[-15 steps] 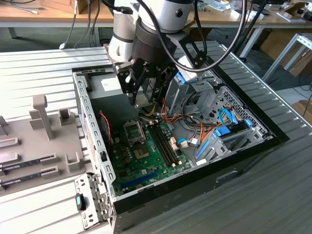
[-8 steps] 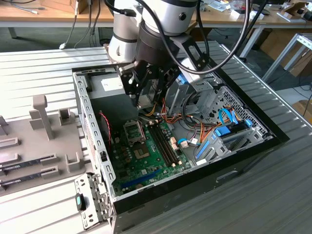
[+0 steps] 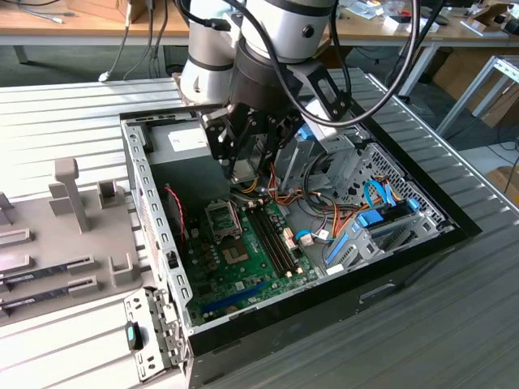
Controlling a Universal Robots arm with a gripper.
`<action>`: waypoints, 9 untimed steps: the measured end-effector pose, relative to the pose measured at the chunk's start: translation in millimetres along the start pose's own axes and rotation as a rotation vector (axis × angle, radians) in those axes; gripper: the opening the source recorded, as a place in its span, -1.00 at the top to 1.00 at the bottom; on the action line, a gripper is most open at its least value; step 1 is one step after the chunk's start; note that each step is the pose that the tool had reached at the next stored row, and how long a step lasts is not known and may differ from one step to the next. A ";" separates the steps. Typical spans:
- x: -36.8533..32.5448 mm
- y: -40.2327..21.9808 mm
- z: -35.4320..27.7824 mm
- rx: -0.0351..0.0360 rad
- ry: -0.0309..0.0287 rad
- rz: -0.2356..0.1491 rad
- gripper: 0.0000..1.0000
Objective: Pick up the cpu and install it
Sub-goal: 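Pick up the cpu and move it towards the insertion slot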
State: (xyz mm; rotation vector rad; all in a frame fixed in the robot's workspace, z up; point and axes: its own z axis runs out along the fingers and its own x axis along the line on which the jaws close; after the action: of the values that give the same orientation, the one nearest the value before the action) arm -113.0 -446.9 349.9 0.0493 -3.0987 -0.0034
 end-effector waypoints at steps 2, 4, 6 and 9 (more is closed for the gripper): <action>-1.3 -0.6 0.7 0.0001 0.0000 0.000 0.05; -2.2 -1.0 1.2 0.0002 0.0000 0.000 0.05; -3.9 -1.8 2.2 0.0003 0.0000 0.000 0.05; -6.1 -3.1 4.1 0.0005 0.0000 0.000 0.05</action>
State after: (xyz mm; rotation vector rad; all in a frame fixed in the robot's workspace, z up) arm -107.0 -449.8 345.6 0.0494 -3.0987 -0.0027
